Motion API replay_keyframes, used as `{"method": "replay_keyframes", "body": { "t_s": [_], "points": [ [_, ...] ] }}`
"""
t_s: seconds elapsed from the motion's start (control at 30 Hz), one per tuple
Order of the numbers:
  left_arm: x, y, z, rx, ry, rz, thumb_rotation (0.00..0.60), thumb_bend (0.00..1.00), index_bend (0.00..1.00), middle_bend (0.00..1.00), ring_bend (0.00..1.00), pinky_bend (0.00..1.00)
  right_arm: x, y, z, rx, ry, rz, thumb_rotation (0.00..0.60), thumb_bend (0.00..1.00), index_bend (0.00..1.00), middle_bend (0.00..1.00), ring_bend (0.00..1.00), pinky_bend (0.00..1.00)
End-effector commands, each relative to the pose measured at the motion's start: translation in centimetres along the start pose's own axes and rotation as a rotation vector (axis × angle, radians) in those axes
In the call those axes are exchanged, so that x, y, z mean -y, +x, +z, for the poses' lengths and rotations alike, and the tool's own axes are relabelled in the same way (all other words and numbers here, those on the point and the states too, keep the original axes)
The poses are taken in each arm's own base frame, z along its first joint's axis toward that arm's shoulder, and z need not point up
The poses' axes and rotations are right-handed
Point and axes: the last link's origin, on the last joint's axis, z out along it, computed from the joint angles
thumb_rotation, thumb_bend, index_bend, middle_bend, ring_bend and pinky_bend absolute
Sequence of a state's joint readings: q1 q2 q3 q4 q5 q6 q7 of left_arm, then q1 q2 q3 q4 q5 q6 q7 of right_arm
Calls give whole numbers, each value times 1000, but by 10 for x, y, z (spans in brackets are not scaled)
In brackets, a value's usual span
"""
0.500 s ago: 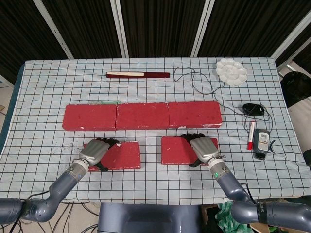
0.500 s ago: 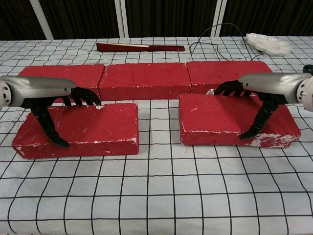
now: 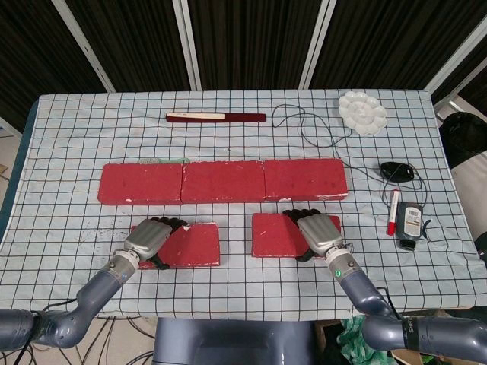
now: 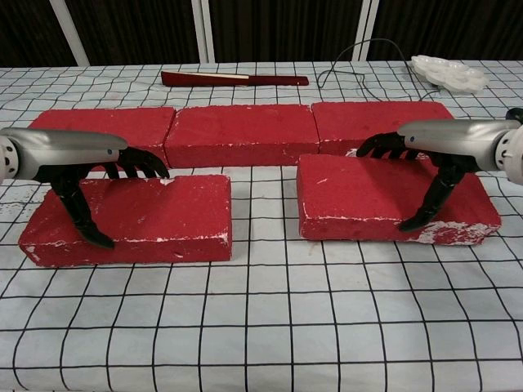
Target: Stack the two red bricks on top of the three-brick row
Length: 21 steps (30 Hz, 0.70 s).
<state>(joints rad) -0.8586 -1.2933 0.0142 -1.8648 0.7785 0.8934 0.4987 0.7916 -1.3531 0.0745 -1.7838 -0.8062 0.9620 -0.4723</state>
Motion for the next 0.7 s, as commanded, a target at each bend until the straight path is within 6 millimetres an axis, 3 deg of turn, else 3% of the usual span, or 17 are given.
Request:
{"method": "replay_keyframes", "body": {
  "t_s": [0.03,0.4,0.57,0.7],
  "points": [
    [0,0,0,3,-1,2,600,208,175,271,169,298,0,0,0,2,-1,-2,600,132,130,239,235,211],
    [6,6,-3,-2,4,6,600,208,176,269,169,296,3,4,-2,-7,12,3,600,131,131,239,235,211],
    [11,31,-10,-67,5,22,600,208,177,268,168,293,3,26,-11,-70,22,18,600,132,131,239,235,211],
    [17,67,-20,-124,11,58,600,208,179,265,166,290,-7,51,-22,-96,13,10,600,132,131,239,235,211]
  ]
}}
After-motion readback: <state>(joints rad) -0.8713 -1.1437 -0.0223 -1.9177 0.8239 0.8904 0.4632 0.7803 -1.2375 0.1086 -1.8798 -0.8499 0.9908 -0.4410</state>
